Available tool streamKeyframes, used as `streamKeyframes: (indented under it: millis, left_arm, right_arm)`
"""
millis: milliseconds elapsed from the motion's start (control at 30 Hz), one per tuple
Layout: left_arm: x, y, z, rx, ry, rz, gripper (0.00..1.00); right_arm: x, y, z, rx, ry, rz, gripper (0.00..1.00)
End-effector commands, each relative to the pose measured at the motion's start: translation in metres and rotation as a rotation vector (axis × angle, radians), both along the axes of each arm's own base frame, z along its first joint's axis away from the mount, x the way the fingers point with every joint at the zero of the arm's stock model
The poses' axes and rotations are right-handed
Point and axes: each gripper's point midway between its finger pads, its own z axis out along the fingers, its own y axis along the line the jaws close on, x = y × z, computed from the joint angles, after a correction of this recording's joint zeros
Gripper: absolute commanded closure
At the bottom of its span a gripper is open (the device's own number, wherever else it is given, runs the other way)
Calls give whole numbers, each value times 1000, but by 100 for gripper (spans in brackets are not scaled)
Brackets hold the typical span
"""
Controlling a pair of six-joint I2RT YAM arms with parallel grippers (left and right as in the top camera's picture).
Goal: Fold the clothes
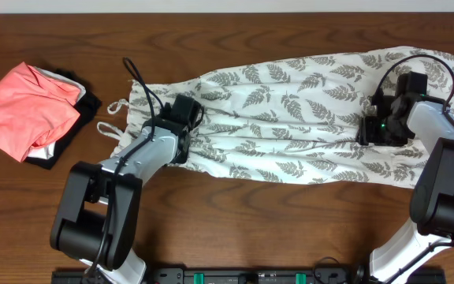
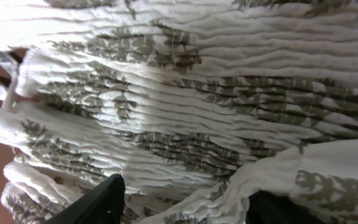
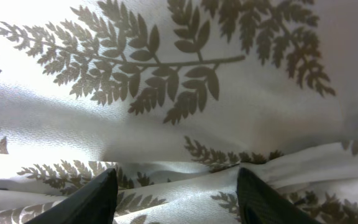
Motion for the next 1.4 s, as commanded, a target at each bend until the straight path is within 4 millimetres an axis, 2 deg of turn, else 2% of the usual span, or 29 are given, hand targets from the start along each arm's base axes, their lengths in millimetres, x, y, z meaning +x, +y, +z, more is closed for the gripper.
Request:
streamKeyframes:
  millis: [0,200,400,667,800,1000,1133,1367]
  left_arm:
    - [-64,-5,-46,-71,268,14,38]
    - [-74,-2,-45,-61,310,17,38]
    - [-95,-12,-44,-128,402,30,37]
    - [-107,-7,-41,-109,452,37,37]
    - [-105,-1,-40,-71,440,33,37]
    - [-98,18,-35,40,405,27,37]
    - [-96,23,-35,34,382,94,37]
    - [-95,33,-36,25,376,156,36]
  right_arm:
    - [-38,8,-27,41,157,-73,44]
    - [-67,15,-24,67,289,-174,52]
    - [-85,19,-20,77,365,-201,52]
    - [-85,19,-20,77,368,-222,52]
    - [-86,15,-20,76,369,-232,51]
    - [-91,-2,-20,24,379,-267,51]
    - [-93,-9,-20,30,380,-292,50]
    - [-91,-8,-21,33,371,-292,48]
